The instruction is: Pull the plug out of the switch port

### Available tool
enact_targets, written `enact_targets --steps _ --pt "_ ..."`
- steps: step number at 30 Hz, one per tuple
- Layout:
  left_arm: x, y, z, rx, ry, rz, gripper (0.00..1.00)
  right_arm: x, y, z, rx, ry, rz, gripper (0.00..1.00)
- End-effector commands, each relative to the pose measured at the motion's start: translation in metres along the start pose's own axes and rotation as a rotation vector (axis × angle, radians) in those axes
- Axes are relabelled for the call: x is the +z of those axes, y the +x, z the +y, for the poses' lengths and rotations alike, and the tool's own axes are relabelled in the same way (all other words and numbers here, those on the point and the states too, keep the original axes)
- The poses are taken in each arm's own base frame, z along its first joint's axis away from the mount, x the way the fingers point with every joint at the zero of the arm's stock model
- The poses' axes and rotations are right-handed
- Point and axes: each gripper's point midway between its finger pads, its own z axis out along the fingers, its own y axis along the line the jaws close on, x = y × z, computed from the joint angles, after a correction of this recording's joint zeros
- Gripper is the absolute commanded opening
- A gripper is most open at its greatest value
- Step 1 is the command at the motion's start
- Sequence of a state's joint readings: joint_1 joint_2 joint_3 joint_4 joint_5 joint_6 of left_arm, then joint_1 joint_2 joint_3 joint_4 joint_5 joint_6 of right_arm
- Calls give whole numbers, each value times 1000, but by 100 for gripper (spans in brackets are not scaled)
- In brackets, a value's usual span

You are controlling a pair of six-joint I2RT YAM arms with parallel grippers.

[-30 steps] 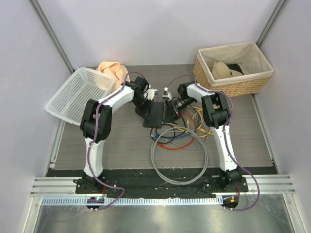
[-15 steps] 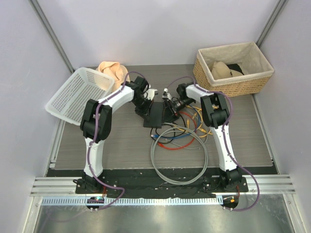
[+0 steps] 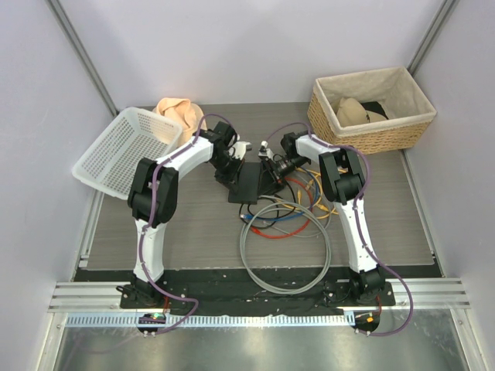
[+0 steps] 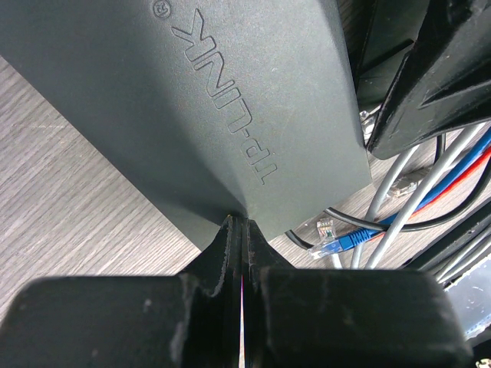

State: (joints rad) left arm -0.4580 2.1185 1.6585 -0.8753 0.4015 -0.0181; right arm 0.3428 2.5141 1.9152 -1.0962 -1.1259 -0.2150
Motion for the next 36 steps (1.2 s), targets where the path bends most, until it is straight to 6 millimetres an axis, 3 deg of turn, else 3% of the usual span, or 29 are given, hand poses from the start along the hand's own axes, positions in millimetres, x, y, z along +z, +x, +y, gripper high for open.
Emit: enact_targets --steps 1,11,22,24,25,26,36 --pt "40 30 37 8 -109 121 0 11 -10 -41 -105 118 -3 40" --pt "42 31 37 6 -106 123 0 12 -8 -44 -108 128 2 29" --pt "42 31 36 6 -106 124 0 12 -8 -46 -102 132 2 24" --pt "42 31 36 7 -104 124 0 12 -8 -48 -105 143 3 18" --pt "42 30 37 5 -106 120 0 11 -8 -50 -113 164 7 4" --pt "43 31 37 5 -105 125 0 10 -7 -53 -111 182 10 1" --pt "43 31 37 9 -109 124 0 1 12 -66 -133 256 98 1"
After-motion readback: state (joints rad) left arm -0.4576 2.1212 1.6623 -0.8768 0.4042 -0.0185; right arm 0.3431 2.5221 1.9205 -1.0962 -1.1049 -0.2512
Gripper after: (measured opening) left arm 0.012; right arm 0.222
